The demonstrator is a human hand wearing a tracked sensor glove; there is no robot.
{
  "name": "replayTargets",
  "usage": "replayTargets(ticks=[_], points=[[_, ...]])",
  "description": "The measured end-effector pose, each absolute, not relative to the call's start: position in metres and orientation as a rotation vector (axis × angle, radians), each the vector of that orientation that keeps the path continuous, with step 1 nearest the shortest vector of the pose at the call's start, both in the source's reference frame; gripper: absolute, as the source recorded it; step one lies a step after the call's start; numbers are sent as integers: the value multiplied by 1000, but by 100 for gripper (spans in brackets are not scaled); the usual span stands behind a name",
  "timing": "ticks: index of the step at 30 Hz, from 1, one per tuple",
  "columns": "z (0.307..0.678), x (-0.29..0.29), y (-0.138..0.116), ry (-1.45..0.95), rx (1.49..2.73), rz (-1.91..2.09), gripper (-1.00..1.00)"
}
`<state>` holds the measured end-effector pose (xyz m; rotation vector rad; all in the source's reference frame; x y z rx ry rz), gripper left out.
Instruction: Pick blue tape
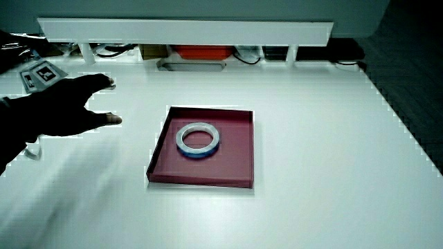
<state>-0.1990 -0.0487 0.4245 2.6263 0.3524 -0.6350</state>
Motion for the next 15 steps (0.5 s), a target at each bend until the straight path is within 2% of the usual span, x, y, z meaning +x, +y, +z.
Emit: replayTargets(ticks=[1,2,4,6,10,11,12,15], points=[[423,-194,-48,346,2628,-615,0],[426,-191,-47,302,2575,-683,0],[427,-184,-48,364,2610,-630,0],[434,-179,-48,314,2547,-724,0],[438,-161,-49,432,2585,-700,0],[438,-157,-48,372,2537,-728,0],[436,-152,-49,413,2556,-696,0],[442,-142,-48,407,2506,-751,0]])
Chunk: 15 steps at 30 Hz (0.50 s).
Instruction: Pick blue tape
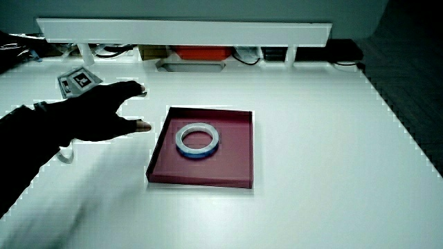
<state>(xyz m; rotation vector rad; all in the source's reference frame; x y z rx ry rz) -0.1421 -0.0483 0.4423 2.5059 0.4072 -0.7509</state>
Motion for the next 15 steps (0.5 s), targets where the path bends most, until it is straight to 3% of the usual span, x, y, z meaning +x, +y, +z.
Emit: replayTargets(ticks=[7,15], points=[[444,-111,-46,489,2516,-661,0],[473,-76,-33,603,2500,-584,0]])
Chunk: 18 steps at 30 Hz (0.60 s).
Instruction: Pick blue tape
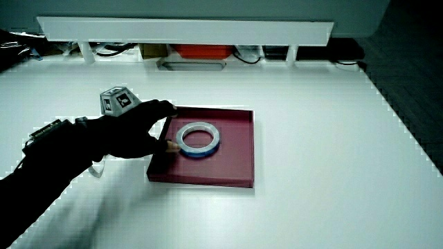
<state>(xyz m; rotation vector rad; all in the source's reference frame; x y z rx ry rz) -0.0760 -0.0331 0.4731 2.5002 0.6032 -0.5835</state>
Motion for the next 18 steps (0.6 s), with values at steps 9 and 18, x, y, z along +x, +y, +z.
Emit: replayTargets(ticks=[9,18], points=[[486,-51,-27,598,2464,-584,0],[504,-28,-24,600,2439,-510,0]])
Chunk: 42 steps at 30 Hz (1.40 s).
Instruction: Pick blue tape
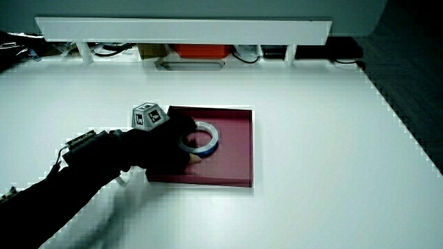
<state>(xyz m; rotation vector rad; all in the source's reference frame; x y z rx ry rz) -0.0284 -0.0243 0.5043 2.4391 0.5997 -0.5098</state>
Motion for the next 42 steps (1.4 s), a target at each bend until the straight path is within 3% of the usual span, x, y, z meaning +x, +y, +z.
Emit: replayTargets(ticks=[16,37,42], points=[[525,-11,-24,632,2405,-410,0],[512,-2,-13,756,2532,-443,100],[512,-3,-13,747,2542,-458,100]])
